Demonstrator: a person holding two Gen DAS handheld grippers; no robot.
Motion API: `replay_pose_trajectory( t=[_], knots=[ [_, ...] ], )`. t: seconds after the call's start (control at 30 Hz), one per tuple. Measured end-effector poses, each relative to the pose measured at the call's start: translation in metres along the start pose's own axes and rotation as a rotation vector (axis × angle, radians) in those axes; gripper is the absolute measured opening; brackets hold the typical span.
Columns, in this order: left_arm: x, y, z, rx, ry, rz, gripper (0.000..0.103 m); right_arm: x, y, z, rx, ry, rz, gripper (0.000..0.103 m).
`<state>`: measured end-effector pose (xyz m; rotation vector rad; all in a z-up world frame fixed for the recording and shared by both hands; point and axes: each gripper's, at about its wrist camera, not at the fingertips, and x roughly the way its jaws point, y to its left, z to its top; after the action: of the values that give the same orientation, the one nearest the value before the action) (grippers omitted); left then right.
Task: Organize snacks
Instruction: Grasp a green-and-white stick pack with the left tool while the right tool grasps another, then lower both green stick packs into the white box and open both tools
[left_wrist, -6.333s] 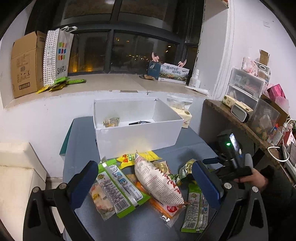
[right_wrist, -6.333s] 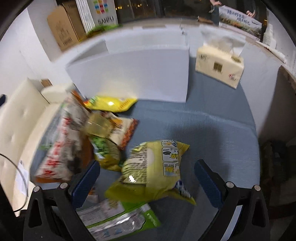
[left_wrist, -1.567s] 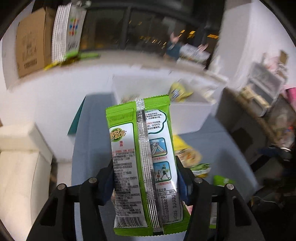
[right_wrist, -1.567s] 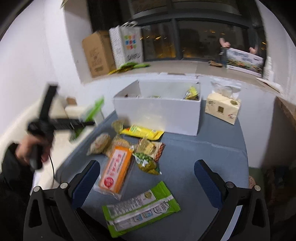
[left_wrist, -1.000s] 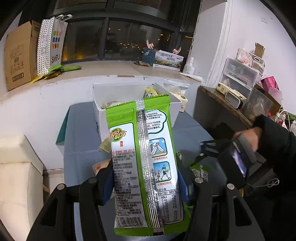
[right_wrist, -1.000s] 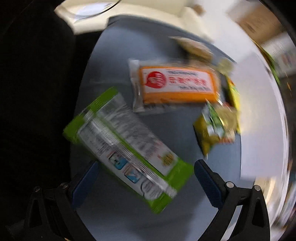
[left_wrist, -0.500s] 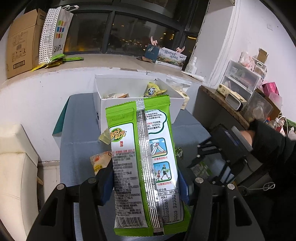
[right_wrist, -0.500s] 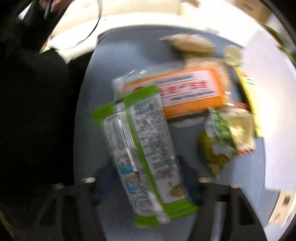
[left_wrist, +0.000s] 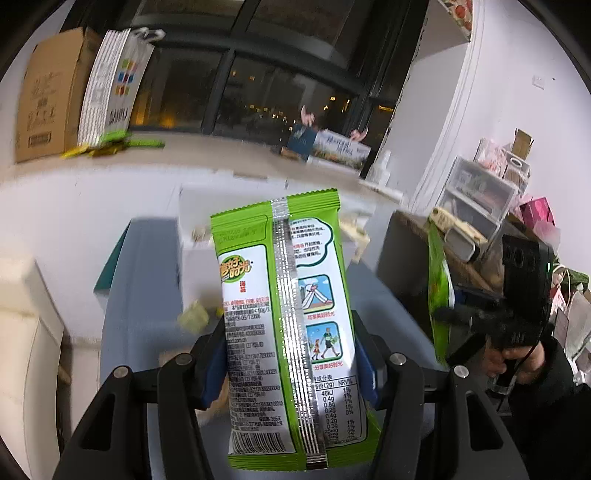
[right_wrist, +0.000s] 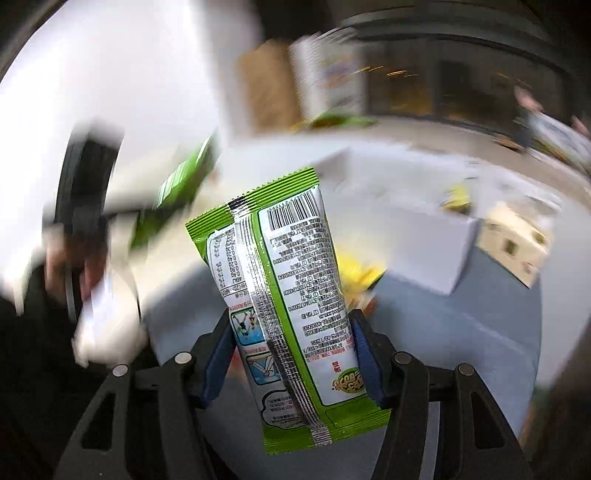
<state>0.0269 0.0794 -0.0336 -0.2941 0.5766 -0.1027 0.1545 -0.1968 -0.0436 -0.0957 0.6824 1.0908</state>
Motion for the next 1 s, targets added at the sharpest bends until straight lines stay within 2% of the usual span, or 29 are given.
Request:
replay_pose_trajectory(
  t=[0.13, 0.3, 0.47, 0.63, 0.67, 0.73, 0.77, 0.8, 0.87, 0.93, 1.0],
  knots=[
    [0.022, -0.006, 0.043, 0.024, -0.046, 0.006, 0.062, -0.003, -0.022, 0.049, 0.134, -0.068, -0.141, 0.065],
    [0.066, 0.006, 0.104, 0.038, -0.066, 0.034, 0.062, 0.029, -0.042, 0.102, 0.191, -0.107, -0.176, 0.065],
    [0.125, 0.033, 0.152, 0.007, -0.014, 0.11, 0.062, 0.077, -0.07, 0.142, 0.234, -0.039, -0.183, 0.065],
    [0.174, 0.053, 0.169, 0.002, 0.05, 0.158, 0.062, 0.136, -0.098, 0.166, 0.211, 0.051, -0.257, 0.065],
    [0.181, 0.054, 0.169, 0.007, 0.06, 0.172, 0.067, 0.143, -0.102, 0.168, 0.219, 0.065, -0.254, 0.065],
    [0.198, 0.059, 0.169, 0.02, 0.112, 0.209, 0.086, 0.16, -0.108, 0.172, 0.226, 0.091, -0.266, 0.066],
    [0.202, 0.061, 0.167, 0.025, 0.129, 0.243, 0.103, 0.164, -0.108, 0.171, 0.222, 0.096, -0.268, 0.07],
    [0.203, 0.062, 0.164, 0.033, 0.131, 0.265, 0.103, 0.169, -0.108, 0.171, 0.218, 0.105, -0.269, 0.075],
    [0.206, 0.064, 0.159, 0.038, 0.138, 0.282, 0.103, 0.177, -0.112, 0.168, 0.218, 0.13, -0.313, 0.103],
    [0.207, 0.069, 0.155, 0.019, 0.152, 0.271, 0.103, 0.182, -0.112, 0.164, 0.202, 0.16, -0.353, 0.103],
    [0.206, 0.072, 0.152, 0.007, 0.155, 0.278, 0.103, 0.182, -0.113, 0.159, 0.207, 0.159, -0.35, 0.103]
  ],
)
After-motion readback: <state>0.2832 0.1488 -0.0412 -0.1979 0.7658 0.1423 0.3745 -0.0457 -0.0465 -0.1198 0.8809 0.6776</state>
